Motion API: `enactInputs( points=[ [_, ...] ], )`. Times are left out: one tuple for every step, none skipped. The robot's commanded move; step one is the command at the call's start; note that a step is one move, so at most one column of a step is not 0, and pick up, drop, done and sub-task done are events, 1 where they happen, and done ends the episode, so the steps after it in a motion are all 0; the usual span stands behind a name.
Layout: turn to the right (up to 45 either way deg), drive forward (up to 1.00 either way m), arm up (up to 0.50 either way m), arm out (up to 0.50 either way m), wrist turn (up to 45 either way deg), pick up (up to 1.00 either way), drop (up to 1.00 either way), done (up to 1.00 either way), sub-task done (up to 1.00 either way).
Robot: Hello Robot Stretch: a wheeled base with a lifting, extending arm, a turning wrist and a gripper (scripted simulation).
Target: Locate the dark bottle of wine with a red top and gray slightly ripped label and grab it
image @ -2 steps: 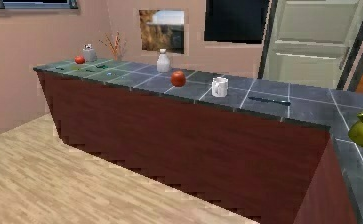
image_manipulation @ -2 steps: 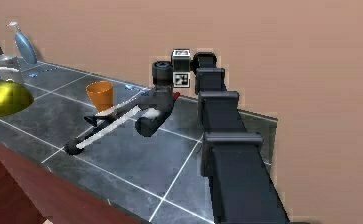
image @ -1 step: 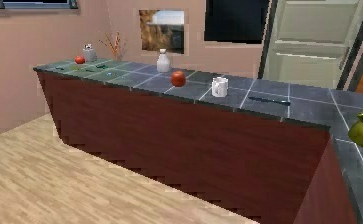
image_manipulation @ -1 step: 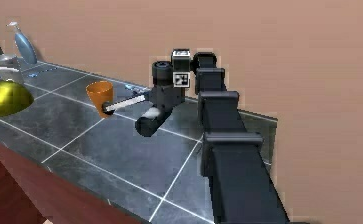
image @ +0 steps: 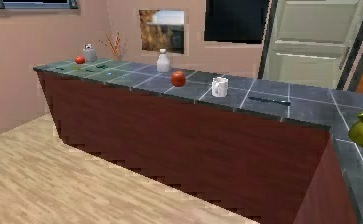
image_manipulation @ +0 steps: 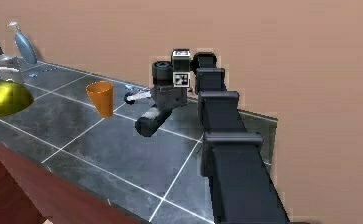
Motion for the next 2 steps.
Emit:
enactInputs(
  points=[
    [0.0,0.00,-0.12,0.00,0.0,0.00,0.00,0.00,0.00],
    [0.0,0.00,0.00,0.00,0.0,1.00,0.00,0.00,0.00]
  ],
)
